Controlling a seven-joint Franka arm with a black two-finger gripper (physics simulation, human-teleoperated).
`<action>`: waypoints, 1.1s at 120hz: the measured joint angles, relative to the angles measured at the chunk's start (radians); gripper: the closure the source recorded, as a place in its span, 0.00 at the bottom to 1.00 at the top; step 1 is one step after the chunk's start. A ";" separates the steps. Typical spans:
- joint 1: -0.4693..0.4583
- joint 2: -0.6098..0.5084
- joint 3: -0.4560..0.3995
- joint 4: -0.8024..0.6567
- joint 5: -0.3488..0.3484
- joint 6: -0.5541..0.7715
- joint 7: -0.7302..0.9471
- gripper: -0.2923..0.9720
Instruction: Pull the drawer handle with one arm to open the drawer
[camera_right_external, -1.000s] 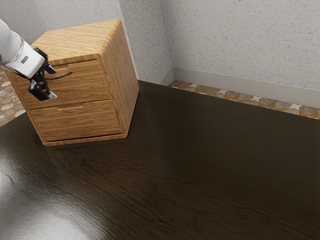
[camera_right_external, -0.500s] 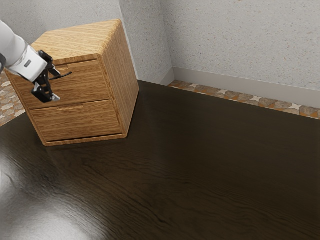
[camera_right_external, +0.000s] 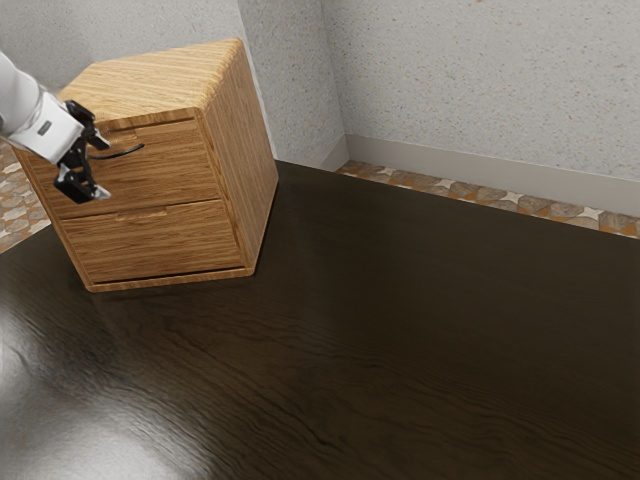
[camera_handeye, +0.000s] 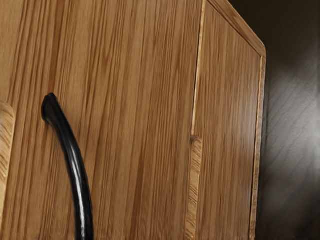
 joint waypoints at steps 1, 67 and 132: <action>0.004 0.000 -0.001 -0.002 -0.001 0.000 0.000 0.23; 0.091 0.019 -0.027 -0.084 -0.066 0.019 0.006 0.25; 0.295 0.047 -0.168 -0.270 -0.158 0.082 -0.004 0.25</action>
